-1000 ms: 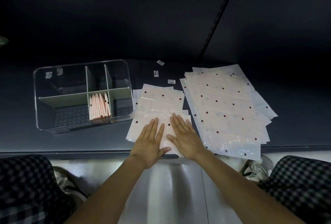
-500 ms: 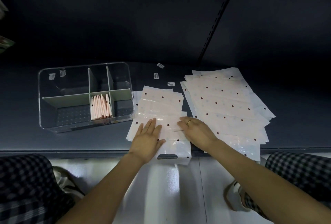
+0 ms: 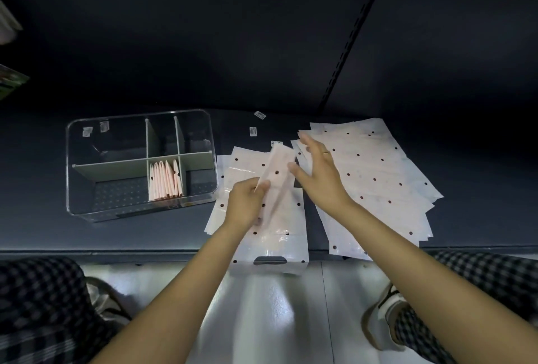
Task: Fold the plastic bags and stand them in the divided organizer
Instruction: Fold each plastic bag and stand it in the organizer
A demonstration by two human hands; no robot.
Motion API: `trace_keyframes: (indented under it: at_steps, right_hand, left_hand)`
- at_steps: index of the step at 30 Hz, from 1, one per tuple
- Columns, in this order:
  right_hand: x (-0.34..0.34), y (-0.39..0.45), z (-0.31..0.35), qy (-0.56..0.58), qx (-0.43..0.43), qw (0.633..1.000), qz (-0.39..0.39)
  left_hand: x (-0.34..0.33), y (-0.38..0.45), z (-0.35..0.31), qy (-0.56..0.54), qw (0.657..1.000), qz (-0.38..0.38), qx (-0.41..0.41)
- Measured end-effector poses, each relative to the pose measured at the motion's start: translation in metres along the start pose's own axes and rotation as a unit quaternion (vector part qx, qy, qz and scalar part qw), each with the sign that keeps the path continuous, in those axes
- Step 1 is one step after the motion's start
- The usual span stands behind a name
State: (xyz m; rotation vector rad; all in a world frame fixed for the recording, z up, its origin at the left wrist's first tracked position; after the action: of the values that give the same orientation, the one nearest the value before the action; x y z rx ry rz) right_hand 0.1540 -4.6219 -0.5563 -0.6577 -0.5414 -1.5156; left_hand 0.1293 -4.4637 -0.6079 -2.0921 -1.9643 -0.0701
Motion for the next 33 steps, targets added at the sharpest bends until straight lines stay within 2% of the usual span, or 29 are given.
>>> trace_keyframes:
  at_steps: [1,3,4,6,11,17,22,29,33]
  right_hand:
    - [-0.001,-0.001,-0.005,0.035,-0.051,0.998,0.005]
    - [-0.014,-0.007,-0.015,0.106,-0.149,0.981,0.067]
    - [-0.022,-0.012,-0.019,0.151,-0.182,0.967,0.097]
    - [-0.029,-0.019,-0.02,0.219,-0.199,0.949,0.11]
    - [-0.025,-0.029,-0.02,0.27,-0.206,0.938,0.075]
    - [-0.017,-0.033,-0.018,0.311,-0.206,0.924,0.083]
    - [-0.015,-0.038,-0.017,0.329,-0.21,0.913,0.12]
    - [-0.005,-0.041,-0.007,0.386,-0.179,0.889,0.169]
    - [0.0,-0.042,0.003,0.383,-0.137,0.895,0.181]
  left_hand:
    - [-0.001,-0.001,0.001,-0.097,0.994,-0.015,0.053]
    - [-0.006,-0.006,0.0,-0.214,0.968,-0.02,0.127]
    - [-0.009,-0.008,-0.001,-0.245,0.958,-0.017,0.146]
    - [-0.013,-0.013,-0.004,-0.277,0.947,-0.009,0.162]
    - [-0.015,-0.02,-0.005,-0.268,0.948,0.015,0.171]
    - [0.009,-0.019,-0.004,-0.201,0.968,0.022,0.147]
    - [0.021,-0.022,-0.013,-0.168,0.979,0.027,0.11]
    - [0.021,-0.023,-0.024,-0.254,0.959,0.075,0.097]
    - [0.019,-0.024,-0.03,-0.28,0.951,0.098,0.087]
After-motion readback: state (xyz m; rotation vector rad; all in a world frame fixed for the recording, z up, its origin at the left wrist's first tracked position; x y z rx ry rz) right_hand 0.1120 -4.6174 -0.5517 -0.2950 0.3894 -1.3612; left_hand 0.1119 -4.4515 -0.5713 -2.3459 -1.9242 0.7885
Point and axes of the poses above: each hand's wrist, its own y-axis towards the middle knuckle, its own x-axis out of the back of the hand, z = x × y, the point moved 7 cm from there along y, towards the middle knuckle, and after that the axes turned 8 degrees about -x, right-handed, at the moved point
